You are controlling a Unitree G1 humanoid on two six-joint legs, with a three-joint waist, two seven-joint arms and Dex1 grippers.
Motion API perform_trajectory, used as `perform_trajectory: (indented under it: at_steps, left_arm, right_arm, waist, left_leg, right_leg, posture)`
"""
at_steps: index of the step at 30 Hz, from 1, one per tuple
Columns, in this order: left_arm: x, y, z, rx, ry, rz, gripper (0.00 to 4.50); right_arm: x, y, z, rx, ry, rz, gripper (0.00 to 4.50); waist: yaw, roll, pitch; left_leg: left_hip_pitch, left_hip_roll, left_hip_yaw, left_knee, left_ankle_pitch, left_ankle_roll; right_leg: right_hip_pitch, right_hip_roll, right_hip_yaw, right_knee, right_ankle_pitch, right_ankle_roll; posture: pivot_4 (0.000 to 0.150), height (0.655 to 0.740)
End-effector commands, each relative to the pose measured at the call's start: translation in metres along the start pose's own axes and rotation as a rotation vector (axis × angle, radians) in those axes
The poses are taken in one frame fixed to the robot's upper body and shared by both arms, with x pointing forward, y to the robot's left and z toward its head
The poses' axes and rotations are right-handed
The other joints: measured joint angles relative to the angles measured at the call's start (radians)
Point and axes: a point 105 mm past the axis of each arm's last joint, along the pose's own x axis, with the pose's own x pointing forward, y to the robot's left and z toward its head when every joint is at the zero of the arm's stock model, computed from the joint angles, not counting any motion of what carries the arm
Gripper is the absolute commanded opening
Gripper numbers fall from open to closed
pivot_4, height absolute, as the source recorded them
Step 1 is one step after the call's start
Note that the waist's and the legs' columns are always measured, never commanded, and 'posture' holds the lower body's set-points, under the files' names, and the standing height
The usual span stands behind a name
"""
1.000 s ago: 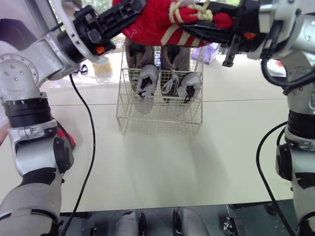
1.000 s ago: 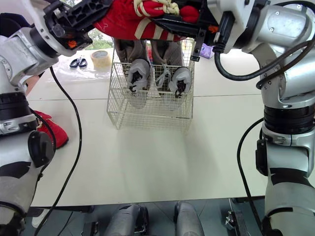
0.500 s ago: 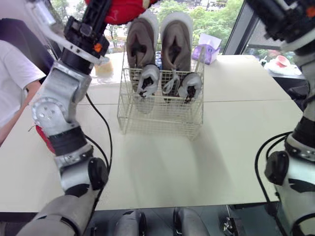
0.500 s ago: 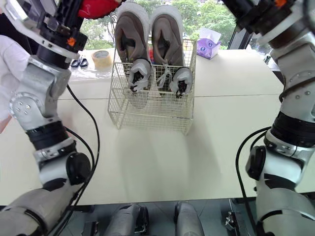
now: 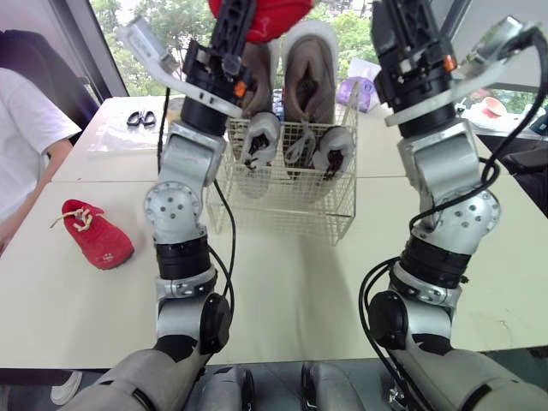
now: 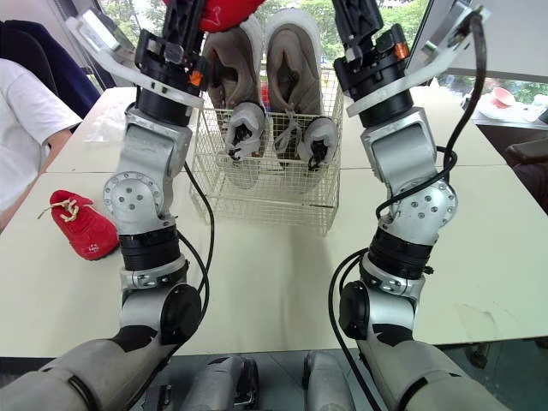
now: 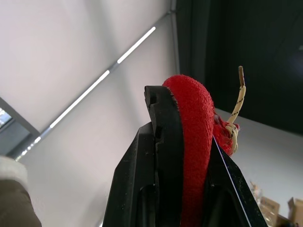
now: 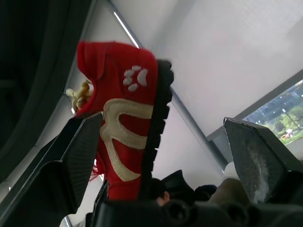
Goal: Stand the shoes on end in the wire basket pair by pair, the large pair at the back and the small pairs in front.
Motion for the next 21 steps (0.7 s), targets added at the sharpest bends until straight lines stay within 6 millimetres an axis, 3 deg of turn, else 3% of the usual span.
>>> perform_trajectory:
  at_steps: [1,12,18,21]
  left_arm:
    - [0.001,-0.018,-0.004,-0.004,0.015,-0.071,0.26]
    - [-0.012,-0.009,-0.014,-0.01,0.054,-0.03,0.26]
    - [-0.014,-0.007,-0.016,0.005,0.07,-0.012,0.26]
    - [-0.016,-0.005,-0.018,0.025,0.098,-0.001,0.26]
  right_arm:
    - [0.01,0.022,0.008,-0.019,-0.037,0.087,4.38]
    - [0.017,0.03,0.017,-0.036,-0.06,0.126,4.38]
    - [0.018,0.031,0.015,-0.033,-0.052,0.133,2.06]
    - [0.019,0.031,0.014,-0.031,-0.05,0.136,1.32]
  waist:
    - [-0.001,0.0,0.0]
    - [-0.001,0.0,0.0]
    - [-0.001,0.0,0.0]
    - [-0.002,0.0,0.0]
  left_leg:
    - [0.0,0.0,0.0,0.0,0.0,0.0]
    - [0.0,0.0,-0.001,0.0,0.0,0.0]
    - [0.0,0.0,-0.001,0.0,0.0,0.001]
    - [0.0,0.0,-0.001,0.0,0.0,0.001]
  right_leg:
    - [0.0,0.0,0.0,0.0,0.0,0.0]
    - [0.0,0.0,0.0,-0.001,0.0,0.0]
    - [0.0,0.0,0.0,-0.002,0.0,0.0]
    - [0.0,0.0,0.0,-0.002,0.0,0.0]
  posture:
    - [0.15,0.74]
    - [0.15,0.74]
    - [0.15,0.74]
    - [0.15,0.74]
